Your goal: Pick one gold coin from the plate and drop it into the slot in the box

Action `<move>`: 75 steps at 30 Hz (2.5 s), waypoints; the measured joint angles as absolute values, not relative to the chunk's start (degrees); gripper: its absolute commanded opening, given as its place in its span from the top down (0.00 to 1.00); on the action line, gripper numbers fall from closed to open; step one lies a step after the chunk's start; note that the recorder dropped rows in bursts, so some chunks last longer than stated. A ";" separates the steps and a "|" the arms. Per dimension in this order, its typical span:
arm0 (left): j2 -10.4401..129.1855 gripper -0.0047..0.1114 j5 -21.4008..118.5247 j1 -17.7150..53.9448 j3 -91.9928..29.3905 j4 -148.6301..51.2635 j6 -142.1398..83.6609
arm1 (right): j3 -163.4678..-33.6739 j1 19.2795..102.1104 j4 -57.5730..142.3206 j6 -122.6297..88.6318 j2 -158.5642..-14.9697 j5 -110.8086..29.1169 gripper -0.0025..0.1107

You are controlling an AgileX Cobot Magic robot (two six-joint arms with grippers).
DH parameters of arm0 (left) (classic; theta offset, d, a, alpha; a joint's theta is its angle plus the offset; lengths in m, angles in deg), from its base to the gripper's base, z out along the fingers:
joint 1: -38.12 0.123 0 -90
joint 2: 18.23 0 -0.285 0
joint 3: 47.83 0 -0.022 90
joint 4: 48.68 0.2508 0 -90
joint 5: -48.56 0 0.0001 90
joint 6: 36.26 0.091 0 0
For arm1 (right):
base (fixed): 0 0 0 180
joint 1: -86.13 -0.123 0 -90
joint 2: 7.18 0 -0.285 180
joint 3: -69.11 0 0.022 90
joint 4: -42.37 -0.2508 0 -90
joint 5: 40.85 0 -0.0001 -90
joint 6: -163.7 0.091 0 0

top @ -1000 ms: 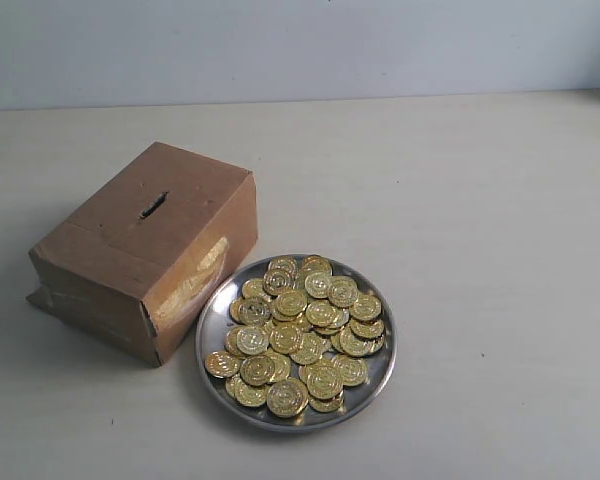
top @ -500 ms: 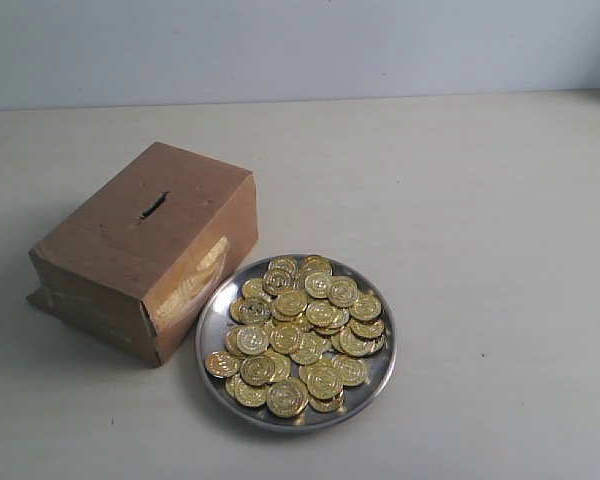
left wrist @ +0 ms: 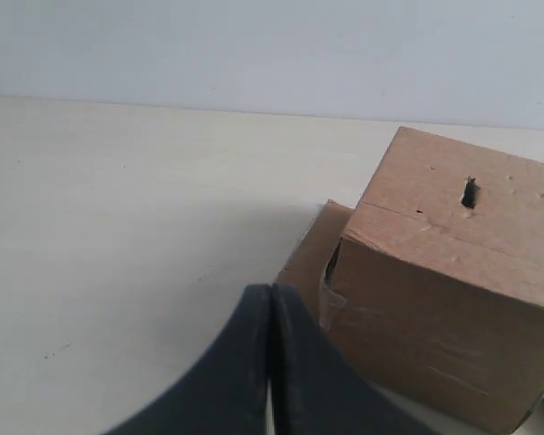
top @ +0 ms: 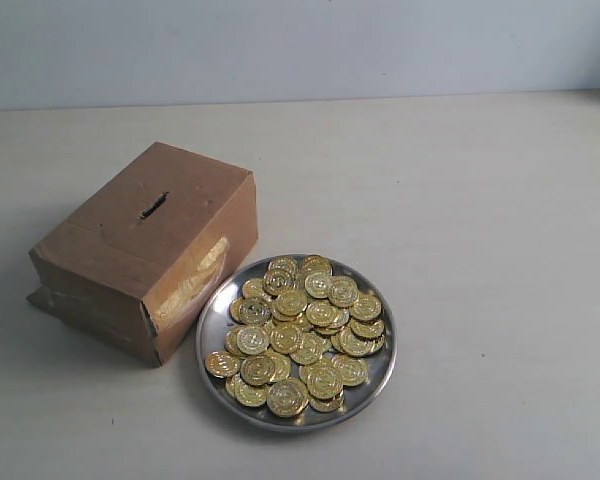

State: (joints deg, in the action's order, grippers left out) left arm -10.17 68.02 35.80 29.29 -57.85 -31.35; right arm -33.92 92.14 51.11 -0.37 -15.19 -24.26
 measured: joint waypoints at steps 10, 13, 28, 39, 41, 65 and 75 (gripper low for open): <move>-10.17 0.96 68.02 35.80 29.29 -57.85 -29.24 | -33.92 92.14 51.11 -0.26 -15.19 -24.26 0.98; -10.17 0.96 68.02 35.80 29.29 -57.85 -29.24 | -33.92 92.14 51.11 -0.15 -15.19 -24.26 0.98; -10.17 0.96 68.02 35.80 29.29 -57.85 -29.24 | -33.92 83.72 51.11 -0.15 -15.19 -24.26 0.98; -10.17 0.96 68.33 35.80 29.29 -57.85 -29.24 | -33.92 79.70 51.11 -0.15 -15.19 -24.26 0.98; -10.17 0.96 68.33 35.80 29.29 -57.85 -29.24 | -33.92 79.70 51.11 -0.15 -15.19 -24.26 0.98; -10.17 0.96 68.64 35.80 29.38 -57.85 -29.24 | -33.92 79.70 51.11 -0.89 -15.19 -24.02 0.98; -10.17 0.96 68.64 35.80 29.38 -57.85 -29.24 | -33.92 79.70 51.11 -7.61 -15.19 -23.64 0.98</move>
